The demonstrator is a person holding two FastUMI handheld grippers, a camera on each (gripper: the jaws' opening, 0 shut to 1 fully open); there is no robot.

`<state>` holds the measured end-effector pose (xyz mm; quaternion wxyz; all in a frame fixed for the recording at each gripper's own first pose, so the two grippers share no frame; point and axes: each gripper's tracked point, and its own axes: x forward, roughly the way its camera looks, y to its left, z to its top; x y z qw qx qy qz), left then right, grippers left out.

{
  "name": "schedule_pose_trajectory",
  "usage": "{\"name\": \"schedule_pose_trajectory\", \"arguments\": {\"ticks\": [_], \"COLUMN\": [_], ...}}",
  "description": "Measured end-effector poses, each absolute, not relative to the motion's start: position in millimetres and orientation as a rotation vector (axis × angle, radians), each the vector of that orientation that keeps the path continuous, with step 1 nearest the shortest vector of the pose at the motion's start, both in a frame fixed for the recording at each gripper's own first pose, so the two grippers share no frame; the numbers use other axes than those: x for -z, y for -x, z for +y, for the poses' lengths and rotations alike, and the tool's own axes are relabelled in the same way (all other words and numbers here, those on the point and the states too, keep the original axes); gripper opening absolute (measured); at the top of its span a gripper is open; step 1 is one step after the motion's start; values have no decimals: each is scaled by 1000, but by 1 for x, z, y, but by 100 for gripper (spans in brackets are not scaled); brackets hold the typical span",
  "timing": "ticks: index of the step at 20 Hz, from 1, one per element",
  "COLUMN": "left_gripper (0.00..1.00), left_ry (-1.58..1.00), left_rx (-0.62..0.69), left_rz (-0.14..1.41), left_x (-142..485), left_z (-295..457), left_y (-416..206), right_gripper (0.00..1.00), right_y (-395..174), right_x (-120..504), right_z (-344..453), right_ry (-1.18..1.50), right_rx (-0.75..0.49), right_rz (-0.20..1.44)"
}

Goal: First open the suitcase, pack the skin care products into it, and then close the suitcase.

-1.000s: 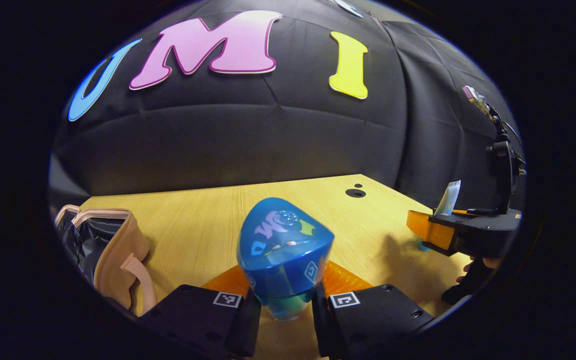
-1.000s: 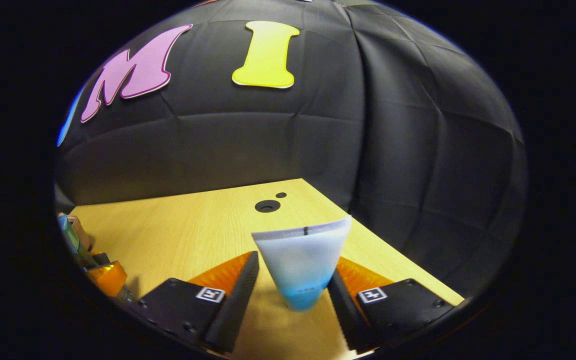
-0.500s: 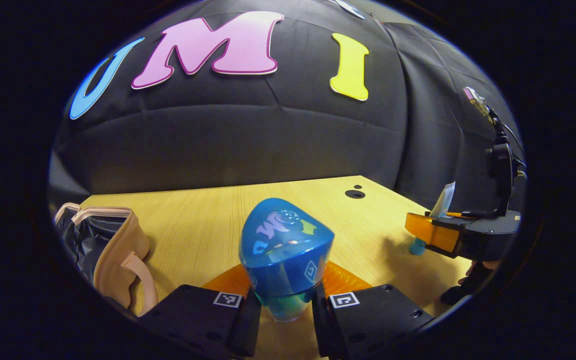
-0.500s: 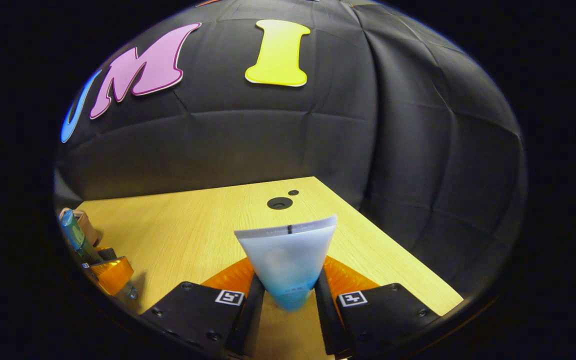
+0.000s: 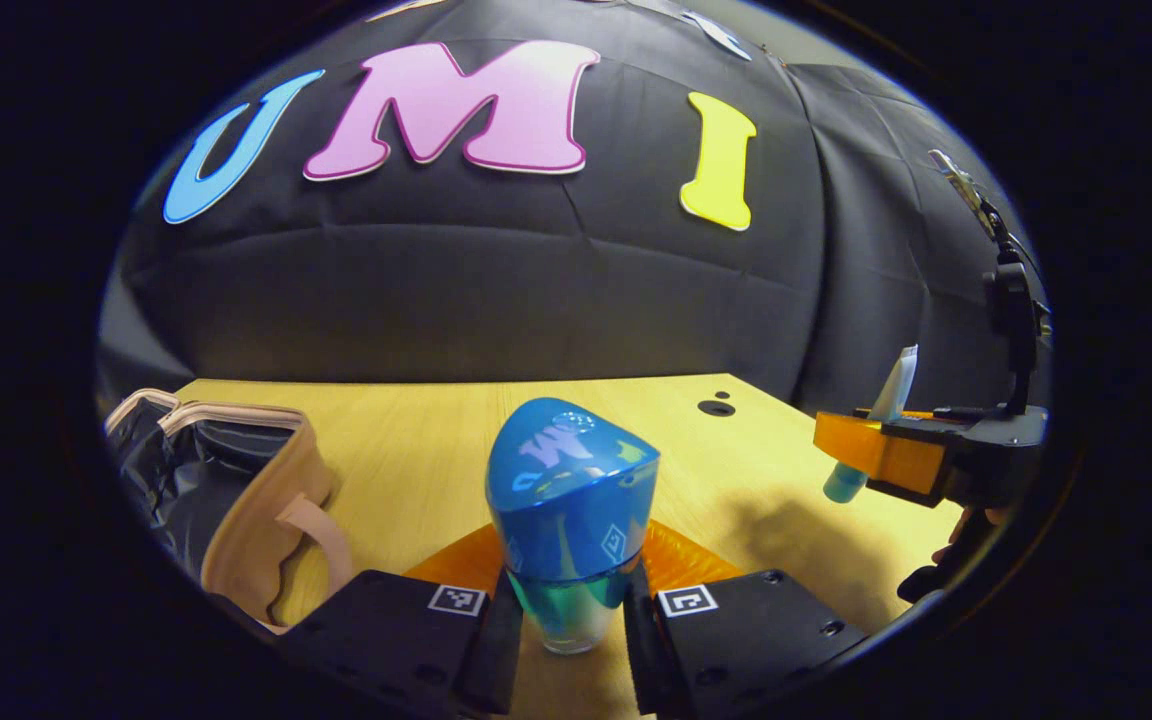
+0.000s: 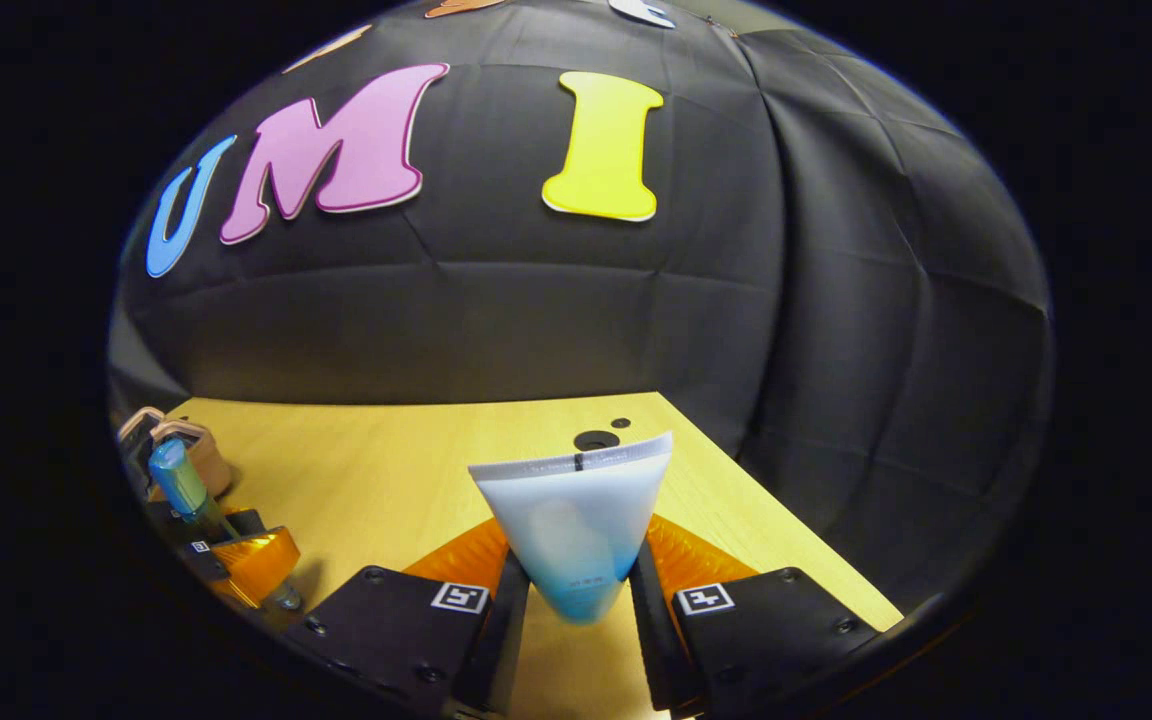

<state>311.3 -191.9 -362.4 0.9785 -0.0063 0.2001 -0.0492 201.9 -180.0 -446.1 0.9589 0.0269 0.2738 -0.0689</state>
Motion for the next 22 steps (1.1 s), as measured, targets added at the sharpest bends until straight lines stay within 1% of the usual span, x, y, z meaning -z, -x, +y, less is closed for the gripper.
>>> {"name": "schedule_pose_trajectory", "arguments": {"ticks": [1, 2, 6, 8, 12, 13, 14, 15, 16, 17, 18, 19, 20, 21, 22], "left_gripper": [45, 48, 48, 48, 48, 48, 46, 44, 48, 48, 48, 51, 48, 48, 45], "left_ry": [12, 17, 38, 30, 3, -17, -35, -45, -53, -47, -26, 13, 57, 80, 83], "left_rx": [93, 86, 9, -57, -219, -255, -280, -285, -293, -295, -292, -291, -289, -286, -276], "left_rz": [392, 377, 343, 345, 369, 388, 405, 438, 467, 505, 543, 594, 651, 685, 722], "left_x": [354, 343, 301, 286, 264, 263, 266, 271, 276, 286, 297, 309, 322, 329, 336], "left_z": [-187, -180, -130, -90, 7, 33, 56, 75, 93, 107, 119, 126, 130, 132, 136], "left_y": [-308, -306, -285, -270, -234, -227, -220, -216, -210, -208, -206, -205, -199, -197, -196], "right_gripper": [53, 53, 53, 53, 53, 53, 48, 53, 53, 53, 57, 53, 53, 48, 53], "right_y": [-201, -201, -197, -194, -191, -189, -187, -186, -185, -183, -180, -178, -175, -169, -163], "right_x": [440, 433, 408, 397, 356, 346, 338, 332, 325, 319, 311, 305, 300, 297, 293], "right_z": [-171, -162, -114, -84, -21, -4, 12, 28, 43, 58, 72, 86, 98, 110, 120], "right_ry": [-58, -60, -66, -70, -87, -91, -95, -99, -107, -115, -120, -123, -127, -138, -149], "right_rx": [120, 98, 2, -46, -135, -160, -183, -205, -226, -246, -265, -282, -299, -318, -335], "right_rz": [552, 545, 530, 534, 488, 477, 470, 464, 458, 456, 448, 440, 435, 446, 457]}}
